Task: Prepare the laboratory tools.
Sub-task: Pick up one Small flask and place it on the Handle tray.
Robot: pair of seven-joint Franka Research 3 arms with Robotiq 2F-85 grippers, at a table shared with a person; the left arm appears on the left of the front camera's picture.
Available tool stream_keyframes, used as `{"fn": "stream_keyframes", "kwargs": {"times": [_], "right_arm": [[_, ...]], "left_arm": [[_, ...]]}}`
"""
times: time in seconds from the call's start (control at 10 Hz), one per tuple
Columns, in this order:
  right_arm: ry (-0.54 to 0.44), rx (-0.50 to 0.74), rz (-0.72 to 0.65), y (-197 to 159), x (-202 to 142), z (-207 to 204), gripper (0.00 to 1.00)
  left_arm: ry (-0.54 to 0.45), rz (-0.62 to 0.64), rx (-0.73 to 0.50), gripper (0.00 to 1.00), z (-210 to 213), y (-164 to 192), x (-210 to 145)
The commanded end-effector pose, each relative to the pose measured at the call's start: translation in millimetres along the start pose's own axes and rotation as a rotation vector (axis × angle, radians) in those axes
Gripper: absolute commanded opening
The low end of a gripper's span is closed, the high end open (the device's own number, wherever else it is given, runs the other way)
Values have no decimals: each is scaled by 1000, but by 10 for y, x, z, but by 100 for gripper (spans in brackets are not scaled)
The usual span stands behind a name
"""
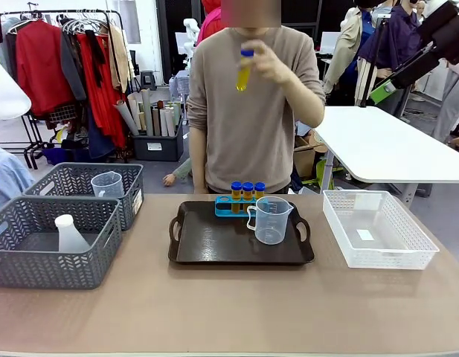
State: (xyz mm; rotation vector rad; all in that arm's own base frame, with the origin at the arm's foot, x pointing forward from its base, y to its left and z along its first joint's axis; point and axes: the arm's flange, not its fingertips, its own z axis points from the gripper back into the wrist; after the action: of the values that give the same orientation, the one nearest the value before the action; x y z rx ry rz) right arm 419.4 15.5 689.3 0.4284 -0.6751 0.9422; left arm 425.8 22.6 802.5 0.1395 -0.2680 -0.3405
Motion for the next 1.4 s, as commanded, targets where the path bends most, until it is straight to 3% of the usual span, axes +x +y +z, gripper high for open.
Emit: {"fn": "stream_keyframes", "kwargs": {"times": [0.0, 0.5, 0.8, 1.3], "right_arm": [[-8, 6, 5, 4, 11, 8, 100], [-8, 6, 5, 4, 11, 8, 100], [-8, 6, 5, 4, 11, 8, 100], [-8, 6, 5, 4, 11, 8, 100]], "left_arm": [[17, 14, -9, 0, -186, 21, 31], [33, 2, -12, 0, -196, 25, 90], [-11, -169, -64, 0, 191, -268, 516], [-58, -418, -127, 0, 201, -980, 1252]]}}
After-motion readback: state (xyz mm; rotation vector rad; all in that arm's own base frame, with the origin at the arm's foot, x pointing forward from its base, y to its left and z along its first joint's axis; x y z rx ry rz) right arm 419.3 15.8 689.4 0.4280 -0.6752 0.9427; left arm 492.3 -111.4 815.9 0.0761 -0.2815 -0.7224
